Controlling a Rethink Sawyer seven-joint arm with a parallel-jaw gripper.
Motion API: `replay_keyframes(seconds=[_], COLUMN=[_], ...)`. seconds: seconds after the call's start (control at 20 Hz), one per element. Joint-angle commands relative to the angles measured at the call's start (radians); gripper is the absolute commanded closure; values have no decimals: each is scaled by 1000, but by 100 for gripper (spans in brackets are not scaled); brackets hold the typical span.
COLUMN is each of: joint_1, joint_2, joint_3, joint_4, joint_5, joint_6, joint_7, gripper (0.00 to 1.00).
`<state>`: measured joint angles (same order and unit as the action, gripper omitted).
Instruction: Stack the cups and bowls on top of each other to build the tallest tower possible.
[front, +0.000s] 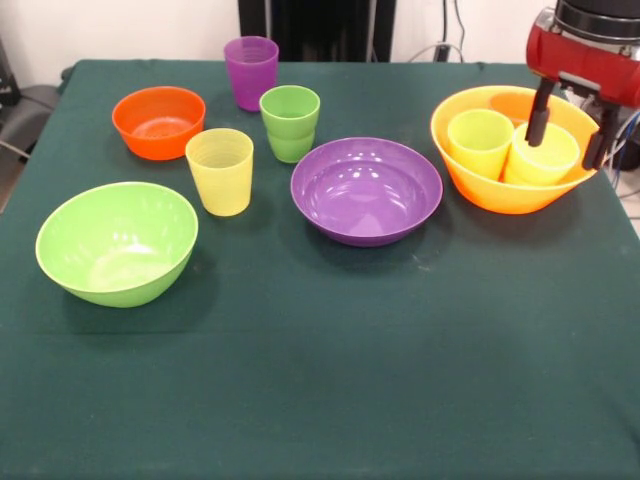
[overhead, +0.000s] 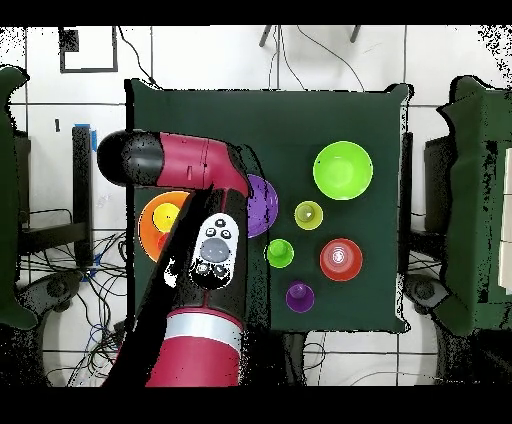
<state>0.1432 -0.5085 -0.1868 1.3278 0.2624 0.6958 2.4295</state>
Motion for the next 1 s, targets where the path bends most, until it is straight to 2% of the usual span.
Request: replay_keyframes(seconds=[0.05, 0.35, 1.0], joint_1=[7, 6, 13], joint_2=[47, 70, 98], joint_3=[48, 52, 49], joint_4=[108, 122, 124], joint_5=[-36, -36, -28], joint_6=[-71, -135, -182], joint_7=[96, 102, 112], gripper=[0, 0, 0])
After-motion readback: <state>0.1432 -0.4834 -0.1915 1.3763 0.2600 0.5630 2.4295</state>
